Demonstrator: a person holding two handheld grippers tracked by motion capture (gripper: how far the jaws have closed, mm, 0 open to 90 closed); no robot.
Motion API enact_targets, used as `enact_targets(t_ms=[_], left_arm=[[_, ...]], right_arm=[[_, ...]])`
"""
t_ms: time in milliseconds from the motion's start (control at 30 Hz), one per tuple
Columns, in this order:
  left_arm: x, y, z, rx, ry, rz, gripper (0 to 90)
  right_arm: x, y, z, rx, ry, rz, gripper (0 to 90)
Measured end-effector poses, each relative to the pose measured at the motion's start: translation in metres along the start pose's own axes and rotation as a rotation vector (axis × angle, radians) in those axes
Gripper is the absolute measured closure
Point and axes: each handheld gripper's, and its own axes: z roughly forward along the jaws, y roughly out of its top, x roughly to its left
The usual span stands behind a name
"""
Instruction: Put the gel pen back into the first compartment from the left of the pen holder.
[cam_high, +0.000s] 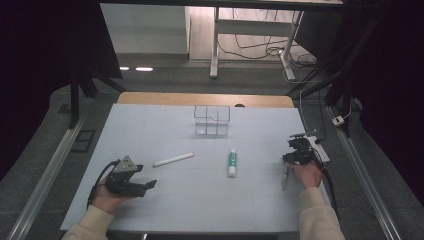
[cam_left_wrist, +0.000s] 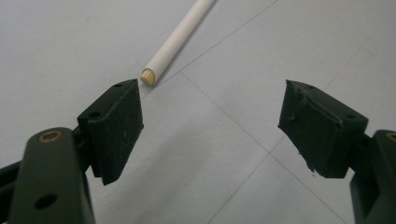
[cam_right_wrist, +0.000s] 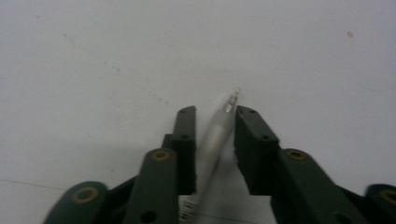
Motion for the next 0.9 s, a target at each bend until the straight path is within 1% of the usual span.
enact_targets(t_ms=[167,400,567,700,900], left_arm=[[0.001,0.0,0.0,0.002,0.001,0.0,21.7],[0.001,0.0,0.0,0.002,0.001,-0.002,21.7],[0.001,0.0,0.0,0.0,0.0,-0.006,21.7],[0.001,0.0,0.0,-0.001,0.001,-0.006,21.7],[0.002,0.0,0.0,-0.002,0.002,-0.007,21.7]], right_arm=[[0.002,0.001,0.0,0.005,0.006,0.0,79.6],[0.001,0.002,0.0,0.008,0.014,-0.011,80.1],[-0.001,0.002,-0.005,-0.017,0.029,-0.015,80.3],[-0.002,0.002,-0.01,-0.048,0.048,-0.016,80.3],[-0.002,0.003,-0.019,-0.092,0.053,-0.019,80.3]])
